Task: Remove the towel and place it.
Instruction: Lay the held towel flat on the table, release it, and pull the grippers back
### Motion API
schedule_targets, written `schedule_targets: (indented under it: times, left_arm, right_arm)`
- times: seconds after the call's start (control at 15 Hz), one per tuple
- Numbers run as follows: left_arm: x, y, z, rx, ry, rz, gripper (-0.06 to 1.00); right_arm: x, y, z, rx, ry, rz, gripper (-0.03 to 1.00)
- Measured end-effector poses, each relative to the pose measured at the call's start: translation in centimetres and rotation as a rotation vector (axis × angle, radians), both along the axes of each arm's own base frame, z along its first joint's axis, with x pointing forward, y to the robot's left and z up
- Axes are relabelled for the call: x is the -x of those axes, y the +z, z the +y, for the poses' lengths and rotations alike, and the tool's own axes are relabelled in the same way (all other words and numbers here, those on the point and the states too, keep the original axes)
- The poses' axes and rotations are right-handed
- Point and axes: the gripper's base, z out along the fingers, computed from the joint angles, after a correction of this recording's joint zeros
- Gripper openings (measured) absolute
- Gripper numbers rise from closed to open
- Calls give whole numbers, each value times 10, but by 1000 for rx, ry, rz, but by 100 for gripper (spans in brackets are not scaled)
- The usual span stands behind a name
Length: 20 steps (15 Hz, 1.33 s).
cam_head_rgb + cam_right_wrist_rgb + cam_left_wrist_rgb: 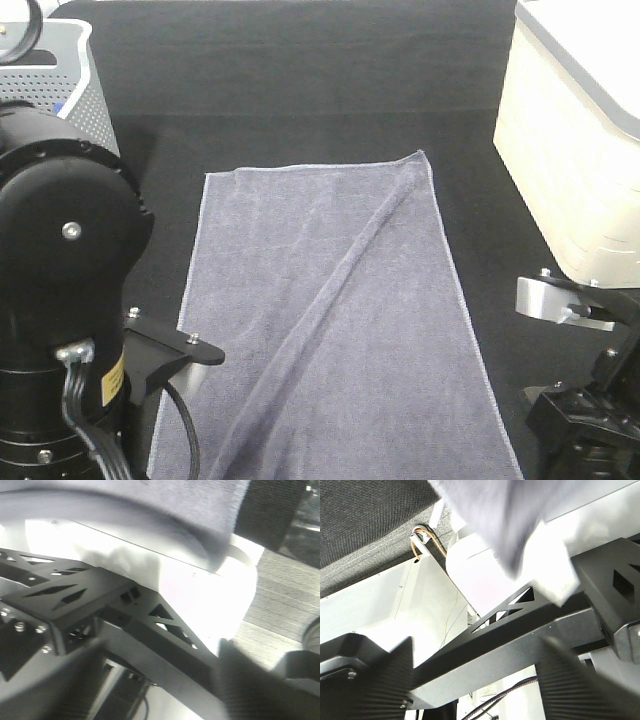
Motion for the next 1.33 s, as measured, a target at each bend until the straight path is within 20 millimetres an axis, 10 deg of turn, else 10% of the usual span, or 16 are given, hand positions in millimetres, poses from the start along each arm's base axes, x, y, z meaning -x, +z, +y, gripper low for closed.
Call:
schedule_targets:
  times: [0.33,0.73,1.33]
  left_arm:
    - [-8,0,5,-52,-55,-74,75]
    - [-56,32,0,-133,-85,-487,75]
    - [-196,81,54,291,329,-811,66]
  right_arm:
    - [-6,5,2,-31,39,-36,80]
    - [-62,53,17,-75,41,-377,68]
    - [-181,114,49,-39,12,-673,62]
